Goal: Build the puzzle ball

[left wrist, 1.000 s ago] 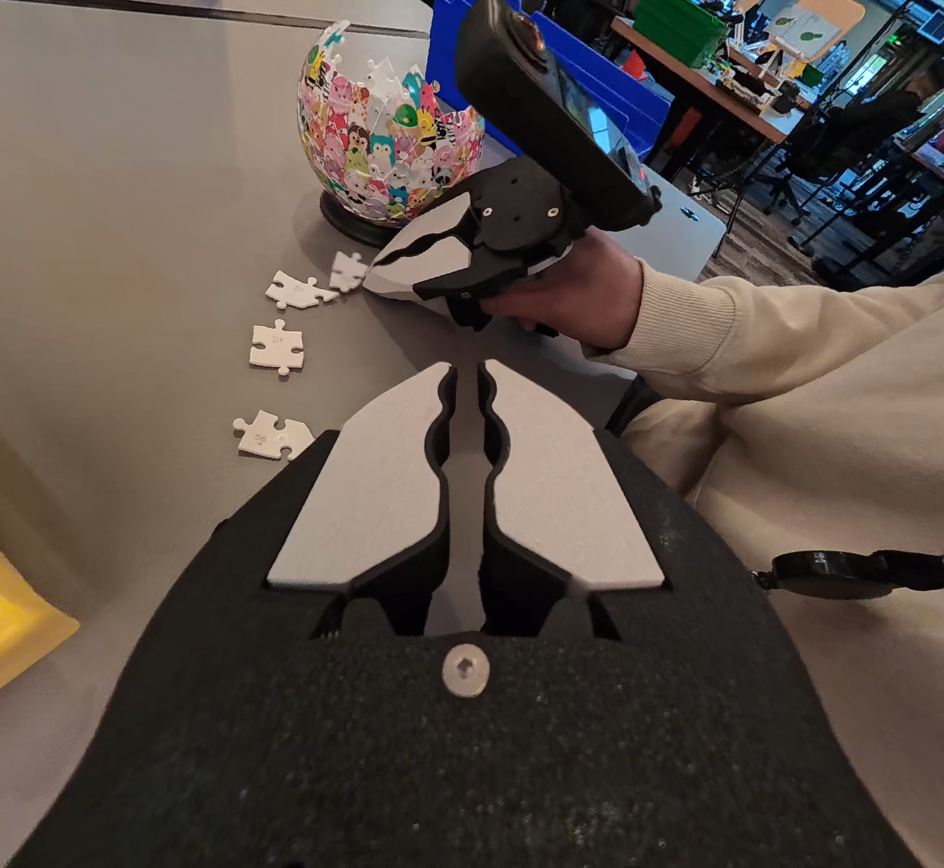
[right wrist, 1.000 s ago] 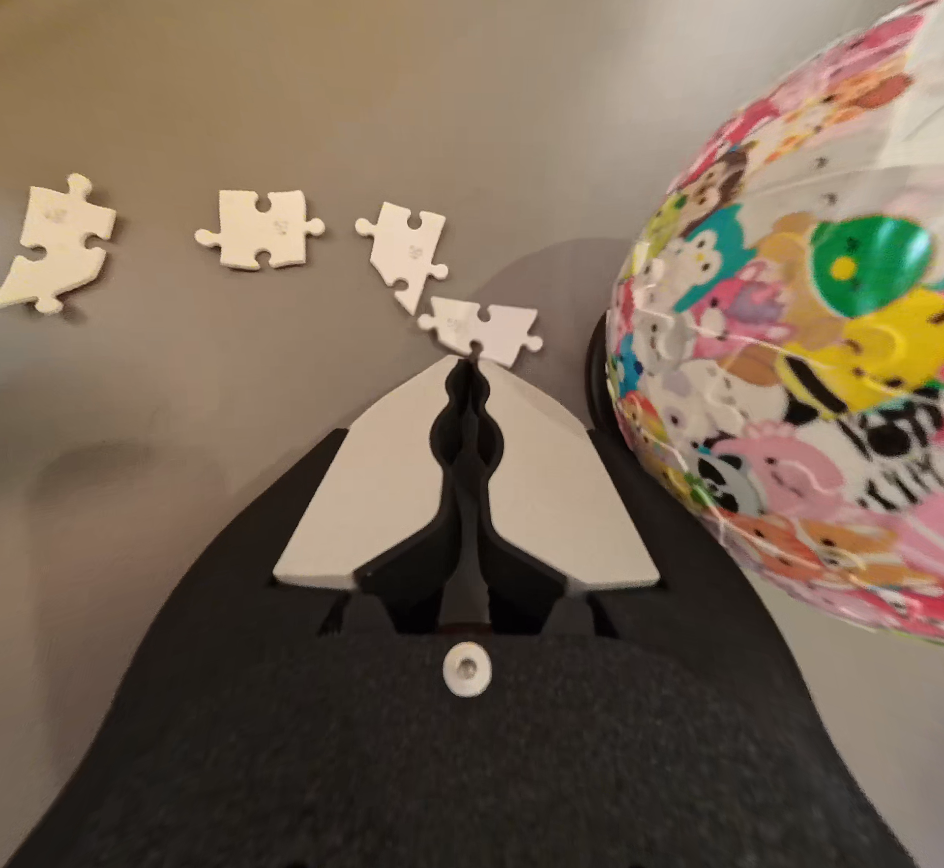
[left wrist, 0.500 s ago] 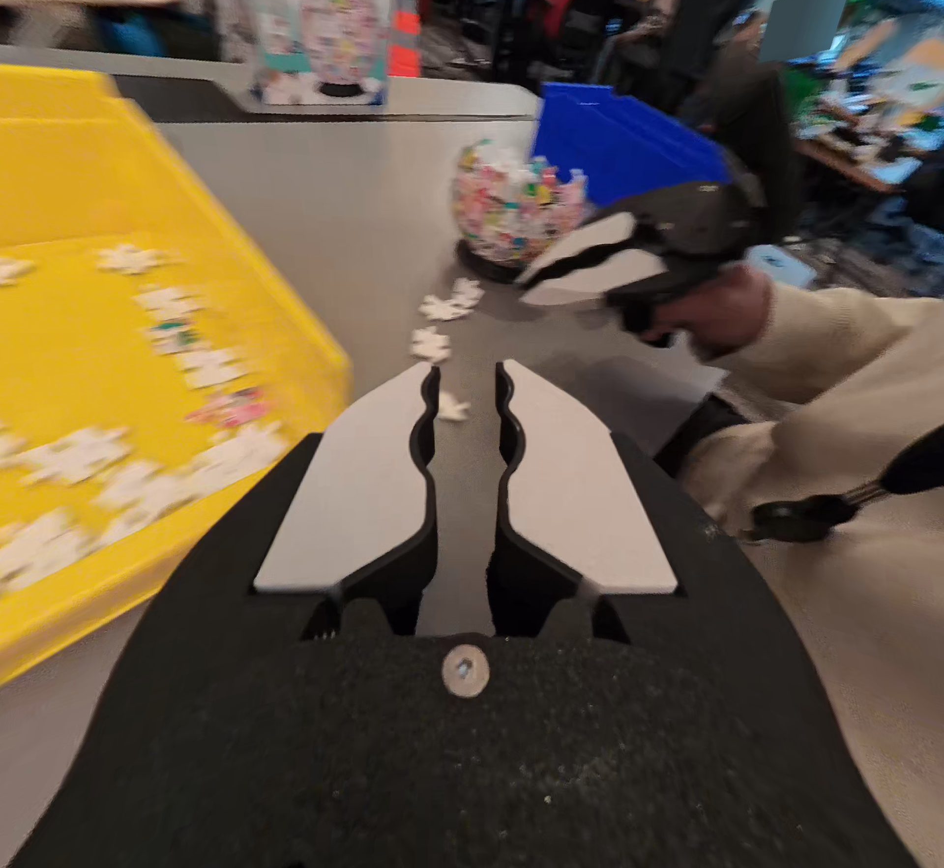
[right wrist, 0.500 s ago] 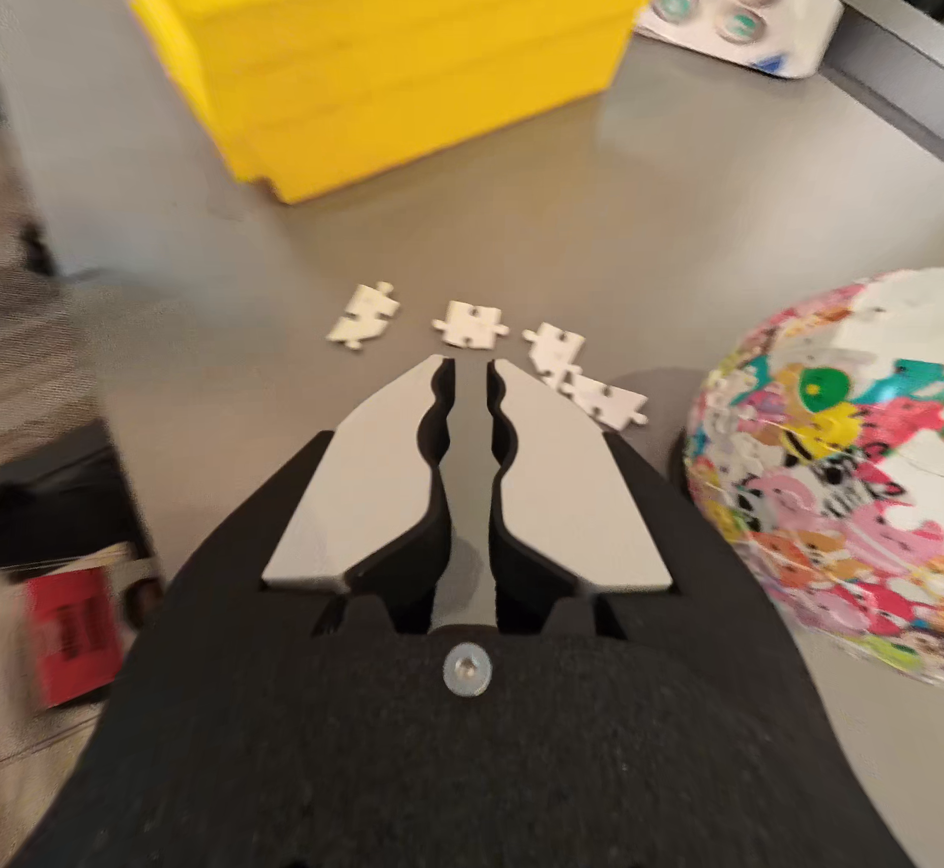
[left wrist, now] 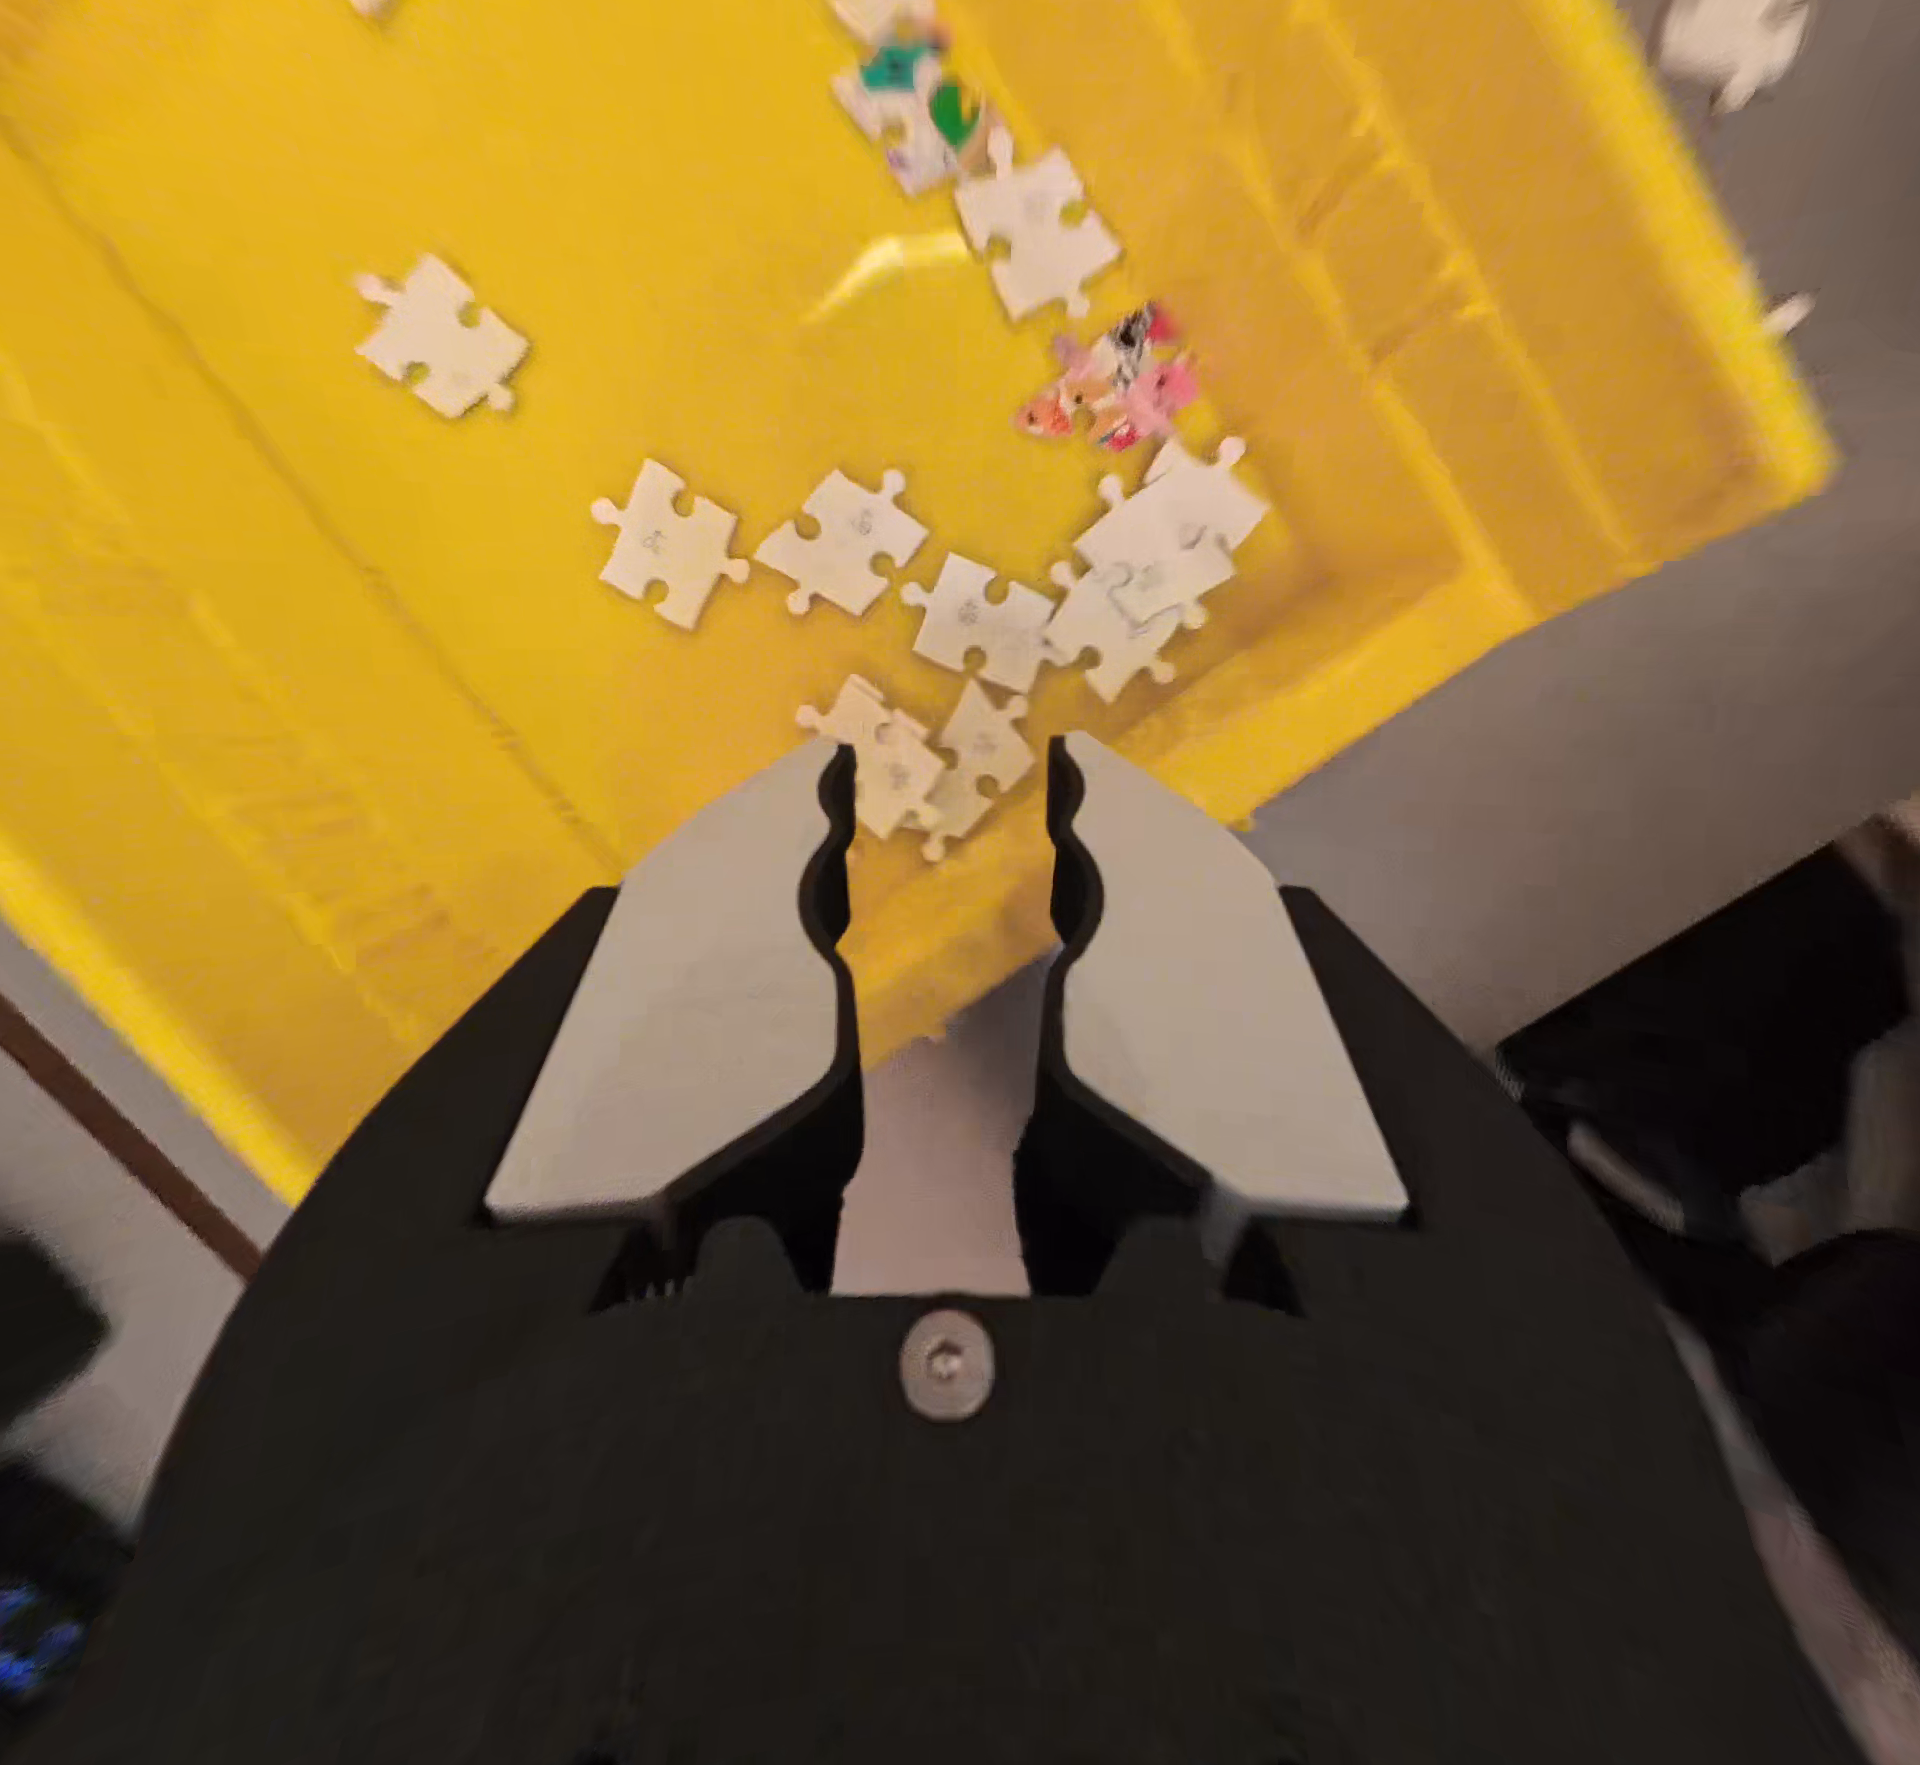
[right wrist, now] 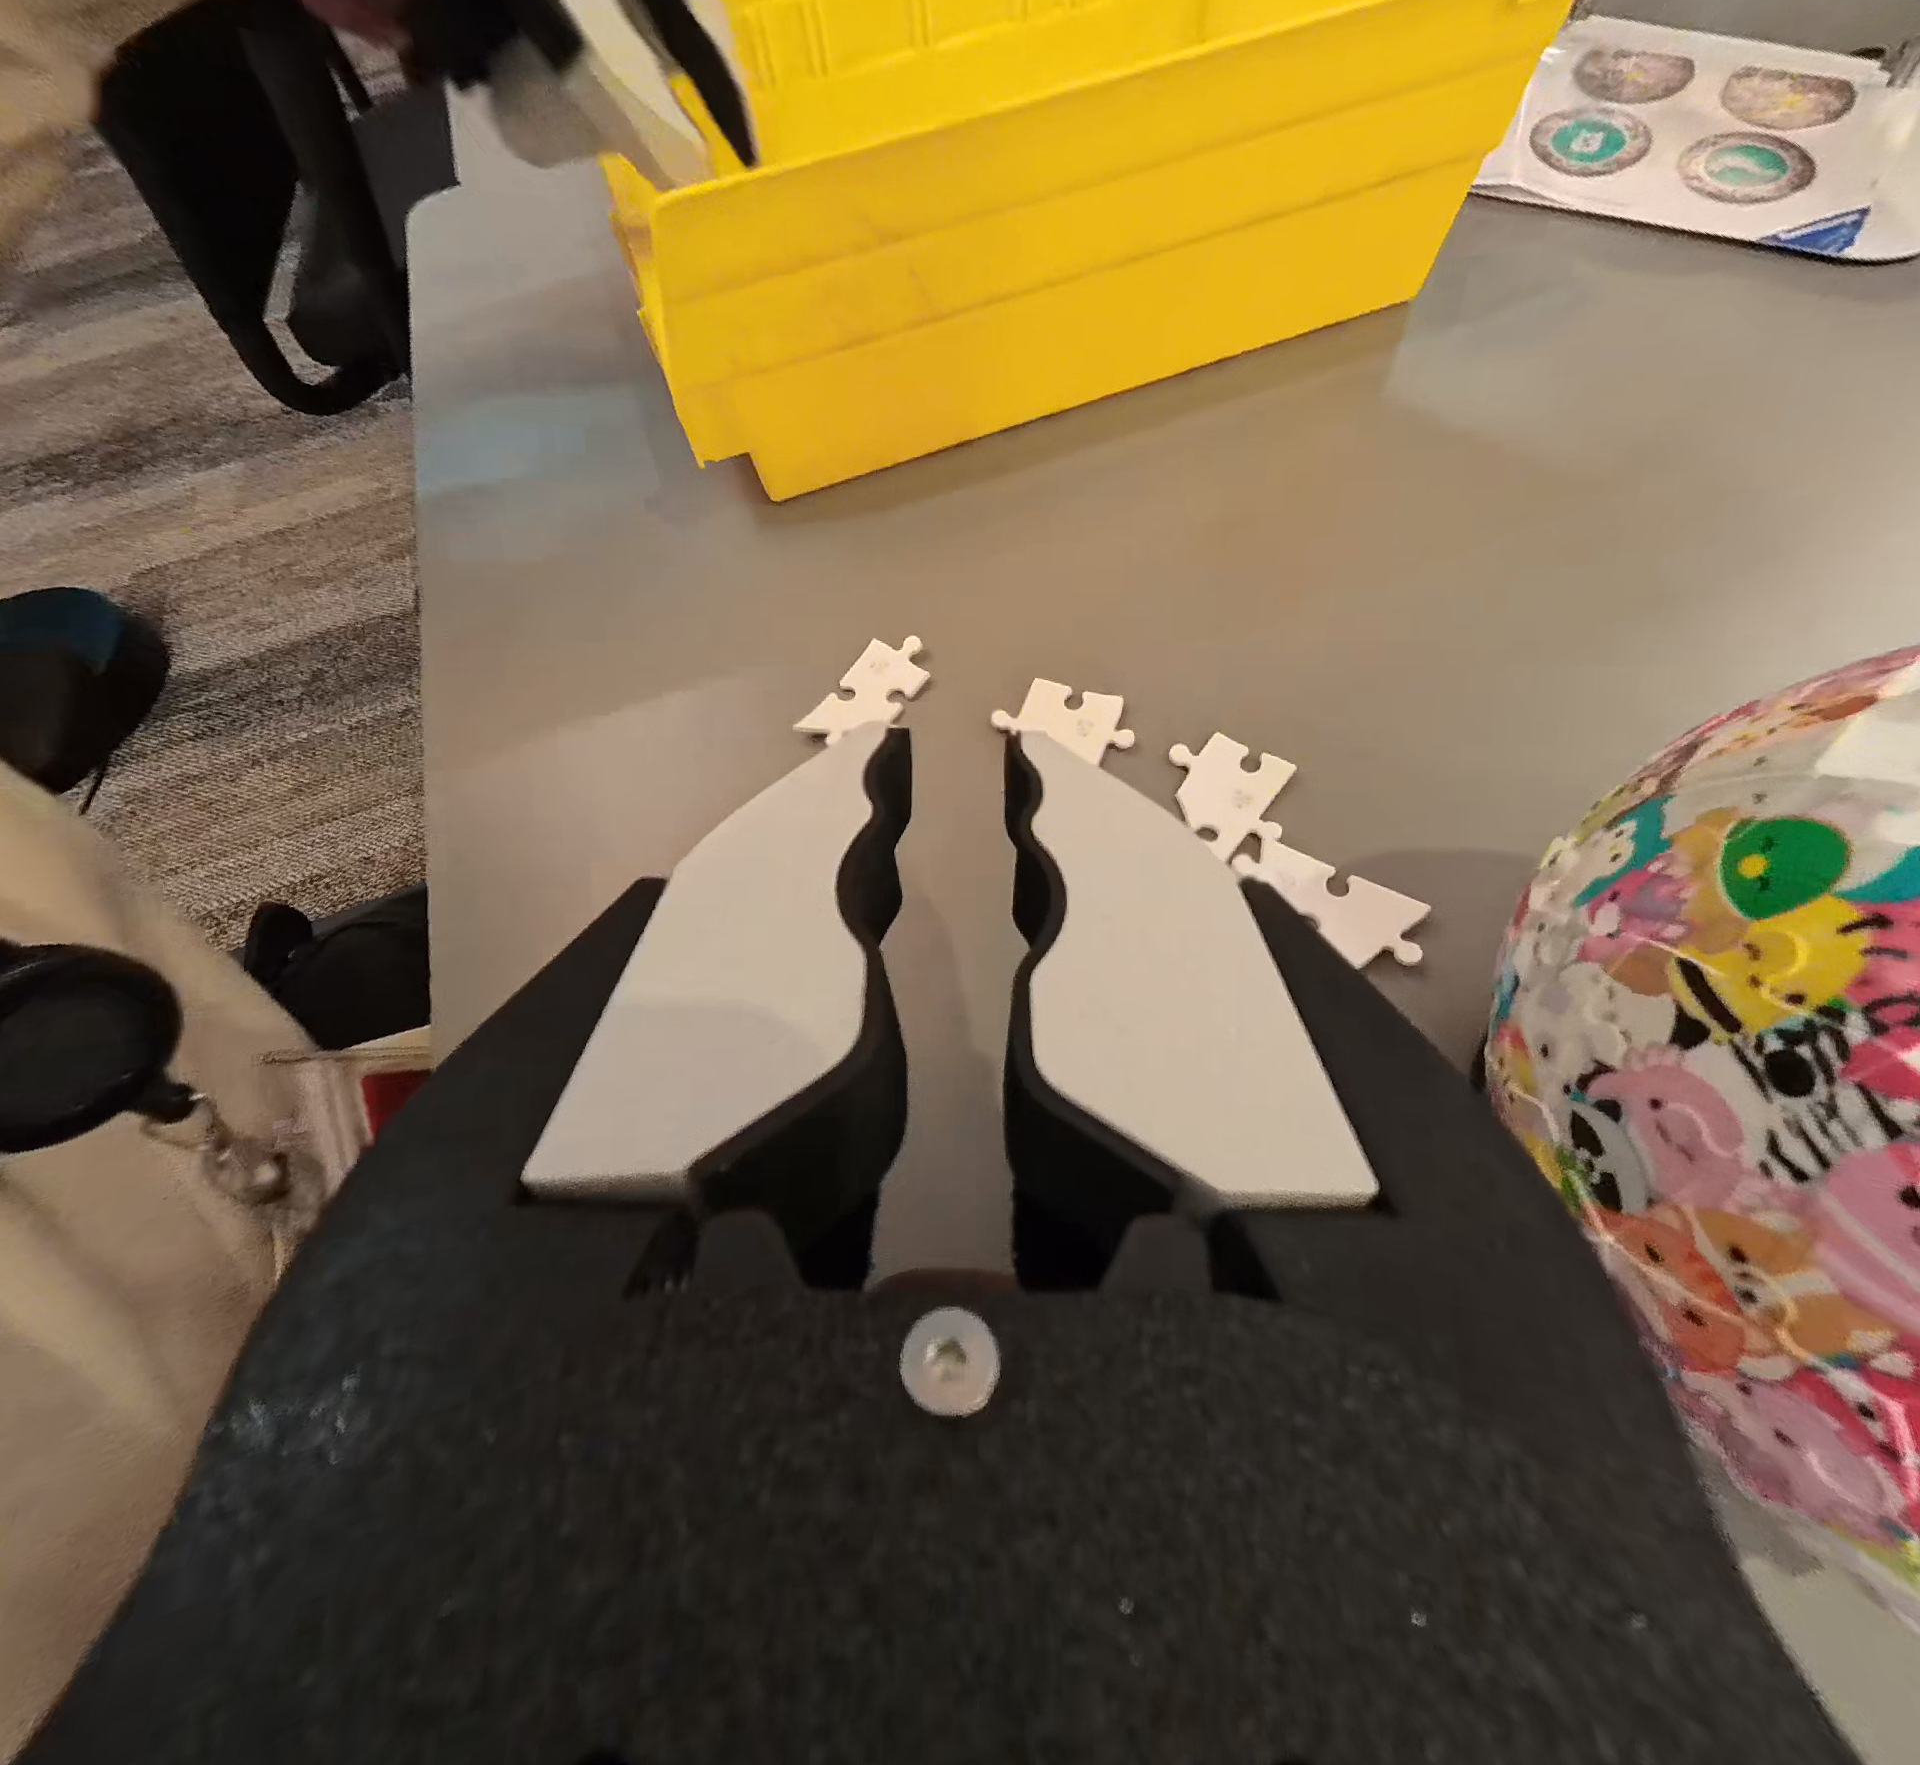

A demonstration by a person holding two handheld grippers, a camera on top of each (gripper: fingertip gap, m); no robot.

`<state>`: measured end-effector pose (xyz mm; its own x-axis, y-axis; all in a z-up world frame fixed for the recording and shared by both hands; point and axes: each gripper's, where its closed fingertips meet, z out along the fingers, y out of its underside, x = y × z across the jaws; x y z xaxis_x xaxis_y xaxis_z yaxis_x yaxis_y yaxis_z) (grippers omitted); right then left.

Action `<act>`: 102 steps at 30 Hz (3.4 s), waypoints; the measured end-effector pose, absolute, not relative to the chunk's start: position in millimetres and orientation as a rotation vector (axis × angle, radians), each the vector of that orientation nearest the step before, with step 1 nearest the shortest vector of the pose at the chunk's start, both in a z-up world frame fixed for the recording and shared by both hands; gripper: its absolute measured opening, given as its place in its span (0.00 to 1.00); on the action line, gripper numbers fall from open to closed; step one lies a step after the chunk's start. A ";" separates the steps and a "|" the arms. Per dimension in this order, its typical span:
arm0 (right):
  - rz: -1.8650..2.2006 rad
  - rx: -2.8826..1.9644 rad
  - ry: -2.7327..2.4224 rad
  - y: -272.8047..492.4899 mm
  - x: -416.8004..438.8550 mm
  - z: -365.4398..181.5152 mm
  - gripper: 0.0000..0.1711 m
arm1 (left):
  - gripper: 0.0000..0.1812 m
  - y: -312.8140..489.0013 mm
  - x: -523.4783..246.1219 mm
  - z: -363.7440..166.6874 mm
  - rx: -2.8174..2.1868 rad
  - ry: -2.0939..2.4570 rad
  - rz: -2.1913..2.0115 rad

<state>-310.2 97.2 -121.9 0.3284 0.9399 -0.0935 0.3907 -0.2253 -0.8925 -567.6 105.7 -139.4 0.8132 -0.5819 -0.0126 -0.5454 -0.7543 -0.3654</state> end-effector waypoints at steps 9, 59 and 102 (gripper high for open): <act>0.941 -1.726 -1.169 91.1 -296.5 -110.1 0.10 | 0.18 107.8 -566.5 -180.6 -2.848 1.513 -0.237; 0.795 -1.703 -1.267 76.6 -286.8 -99.1 0.10 | 0.22 127.0 -591.3 -169.7 -2.838 1.637 -0.028; 0.775 -1.692 -1.279 76.0 -272.4 -100.3 0.10 | 0.15 107.6 -575.9 -162.1 -2.933 1.622 -0.345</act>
